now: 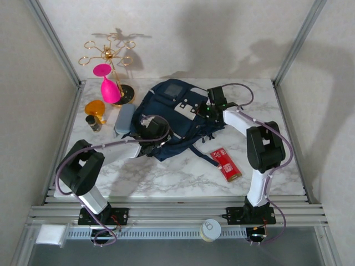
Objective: Pack books, pencil case, and school supplies into a backpack
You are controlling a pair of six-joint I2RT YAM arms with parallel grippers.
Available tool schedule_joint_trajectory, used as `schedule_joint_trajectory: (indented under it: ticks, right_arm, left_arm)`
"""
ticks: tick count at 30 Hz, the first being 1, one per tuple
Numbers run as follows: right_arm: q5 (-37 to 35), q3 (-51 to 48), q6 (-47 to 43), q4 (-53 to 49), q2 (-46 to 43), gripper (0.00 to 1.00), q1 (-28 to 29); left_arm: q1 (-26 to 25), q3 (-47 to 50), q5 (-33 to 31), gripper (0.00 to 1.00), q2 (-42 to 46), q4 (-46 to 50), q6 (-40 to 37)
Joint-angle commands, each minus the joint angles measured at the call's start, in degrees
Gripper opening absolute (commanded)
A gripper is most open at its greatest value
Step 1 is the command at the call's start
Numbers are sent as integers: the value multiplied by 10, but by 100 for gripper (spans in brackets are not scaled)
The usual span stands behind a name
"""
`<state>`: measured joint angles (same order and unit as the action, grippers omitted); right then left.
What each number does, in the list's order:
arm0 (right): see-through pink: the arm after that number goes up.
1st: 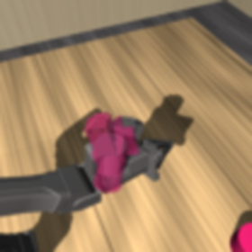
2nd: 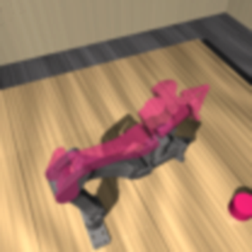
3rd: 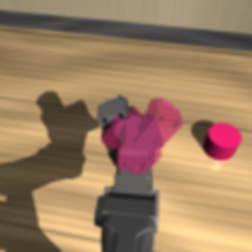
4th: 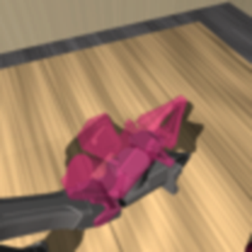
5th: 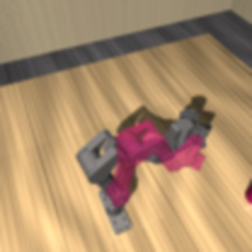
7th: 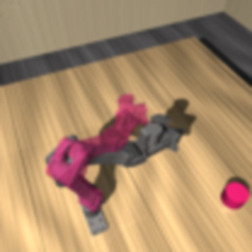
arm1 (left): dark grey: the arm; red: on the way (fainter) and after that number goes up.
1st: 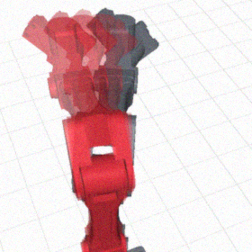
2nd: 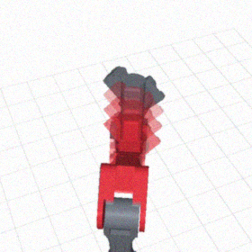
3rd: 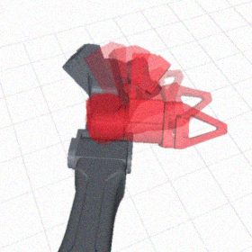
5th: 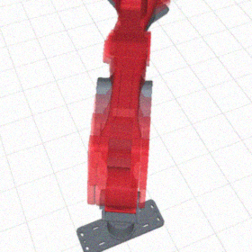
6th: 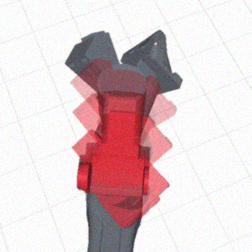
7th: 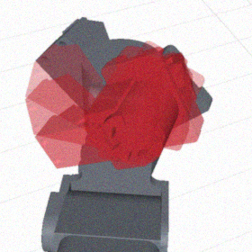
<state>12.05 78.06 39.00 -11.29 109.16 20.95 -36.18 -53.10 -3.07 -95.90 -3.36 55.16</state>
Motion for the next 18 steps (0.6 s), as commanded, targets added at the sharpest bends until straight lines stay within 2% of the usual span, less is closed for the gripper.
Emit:
schedule_joint_trajectory:
  ticks: [1,7,9,12,16,18]
  right_arm:
    - [71,-38,24,37,-56,0,-20]
    - [125,-123,87,94,-139,0,-27]
    - [122,-158,122,127,-164,0,-27]
    - [127,-208,190,210,-193,0,-27]
    - [116,-247,251,258,-222,0,-26]
    - [117,-243,235,243,-228,0,-26]
  left_arm:
    - [17,-35,-26,41,-23,-25,-32]
    - [55,-94,-8,42,-68,-53,-82]
    - [71,-111,30,43,-87,-83,-107]
    - [90,-166,71,45,-119,-63,-129]
    - [91,-188,84,50,-79,2,-123]
    - [72,-168,82,52,-30,34,-103]
